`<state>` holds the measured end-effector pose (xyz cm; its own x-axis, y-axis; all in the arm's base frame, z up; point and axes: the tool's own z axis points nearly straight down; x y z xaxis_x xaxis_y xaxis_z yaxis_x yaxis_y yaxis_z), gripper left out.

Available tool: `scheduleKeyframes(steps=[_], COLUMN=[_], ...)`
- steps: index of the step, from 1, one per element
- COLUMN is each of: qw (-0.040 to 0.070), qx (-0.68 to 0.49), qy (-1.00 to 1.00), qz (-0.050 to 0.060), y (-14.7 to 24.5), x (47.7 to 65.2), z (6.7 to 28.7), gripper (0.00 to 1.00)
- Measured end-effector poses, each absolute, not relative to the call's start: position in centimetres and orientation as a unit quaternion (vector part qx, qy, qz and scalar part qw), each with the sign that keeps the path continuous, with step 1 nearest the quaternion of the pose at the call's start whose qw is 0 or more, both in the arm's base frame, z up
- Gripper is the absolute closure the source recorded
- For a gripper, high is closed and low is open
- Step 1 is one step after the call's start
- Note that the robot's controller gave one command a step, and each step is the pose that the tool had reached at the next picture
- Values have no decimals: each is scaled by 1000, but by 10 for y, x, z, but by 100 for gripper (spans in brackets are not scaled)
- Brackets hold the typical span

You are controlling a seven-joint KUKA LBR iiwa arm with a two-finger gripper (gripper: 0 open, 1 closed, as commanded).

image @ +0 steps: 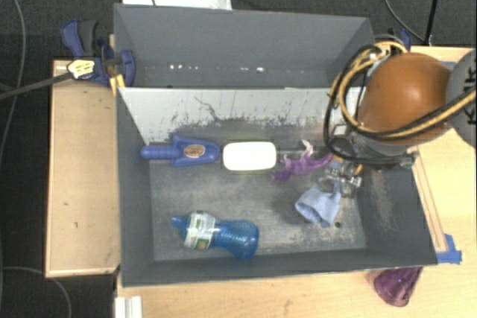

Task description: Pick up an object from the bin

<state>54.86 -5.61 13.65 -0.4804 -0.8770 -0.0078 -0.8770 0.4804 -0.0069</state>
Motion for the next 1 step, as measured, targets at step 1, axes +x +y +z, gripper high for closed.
scheduleKeyframes(steps=[1], qw=[10], qx=[-499], qy=[866], qz=[-4], y=[-56], x=[557], z=[107], gripper=[100])
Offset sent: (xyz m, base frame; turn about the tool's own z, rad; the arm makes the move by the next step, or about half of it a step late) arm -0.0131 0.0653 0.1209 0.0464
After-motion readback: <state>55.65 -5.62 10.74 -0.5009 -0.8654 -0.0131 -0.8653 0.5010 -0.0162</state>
